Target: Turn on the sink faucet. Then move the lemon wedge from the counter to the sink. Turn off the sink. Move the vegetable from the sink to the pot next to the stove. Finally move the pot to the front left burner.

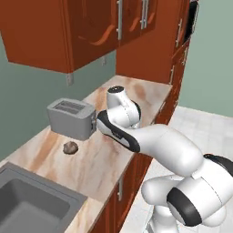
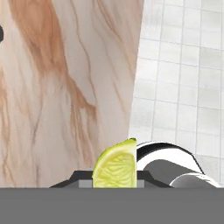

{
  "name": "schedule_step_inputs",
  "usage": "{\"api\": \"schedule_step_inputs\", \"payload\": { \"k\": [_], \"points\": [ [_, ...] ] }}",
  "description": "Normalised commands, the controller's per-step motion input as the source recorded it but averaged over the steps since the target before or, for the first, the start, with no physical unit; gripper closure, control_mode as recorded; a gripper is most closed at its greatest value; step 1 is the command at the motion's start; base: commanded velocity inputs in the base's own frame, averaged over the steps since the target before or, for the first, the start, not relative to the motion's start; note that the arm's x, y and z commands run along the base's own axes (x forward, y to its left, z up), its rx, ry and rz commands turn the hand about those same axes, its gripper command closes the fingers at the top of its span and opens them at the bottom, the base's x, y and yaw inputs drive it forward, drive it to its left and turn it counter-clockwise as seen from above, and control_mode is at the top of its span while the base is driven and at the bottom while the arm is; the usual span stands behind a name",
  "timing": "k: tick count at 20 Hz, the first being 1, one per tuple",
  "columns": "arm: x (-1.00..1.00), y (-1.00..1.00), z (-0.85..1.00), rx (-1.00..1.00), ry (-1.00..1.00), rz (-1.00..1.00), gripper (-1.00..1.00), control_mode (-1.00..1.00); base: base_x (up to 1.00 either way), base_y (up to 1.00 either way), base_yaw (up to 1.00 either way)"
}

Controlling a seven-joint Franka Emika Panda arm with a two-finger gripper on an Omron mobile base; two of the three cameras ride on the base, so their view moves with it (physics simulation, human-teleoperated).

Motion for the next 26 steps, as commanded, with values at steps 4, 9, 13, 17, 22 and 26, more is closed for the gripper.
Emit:
{"api": "schedule_step_inputs", "payload": {
  "k": [4,9,13,17,22,26],
  "points": [
    [0.0,0.0,0.0,0.0,0.0,0.0,1.0,1.0,0.0,-0.13,-0.53],
    [0.0,0.0,0.0,0.0,0.0,0.0,1.0,1.0,0.0,-0.16,-0.53],
    [0.0,0.0,0.0,0.0,0.0,0.0,1.0,1.0,0.0,-0.11,-0.52],
    [0.0,0.0,0.0,0.0,0.0,0.0,1.0,1.0,0.0,-0.14,-0.51],
    [0.0,0.0,0.0,0.0,0.0,0.0,1.0,1.0,0.0,-0.14,-0.51],
    [0.0,0.0,0.0,0.0,0.0,0.0,1.0,1.0,0.06,-0.13,-0.5]
  ]
}}
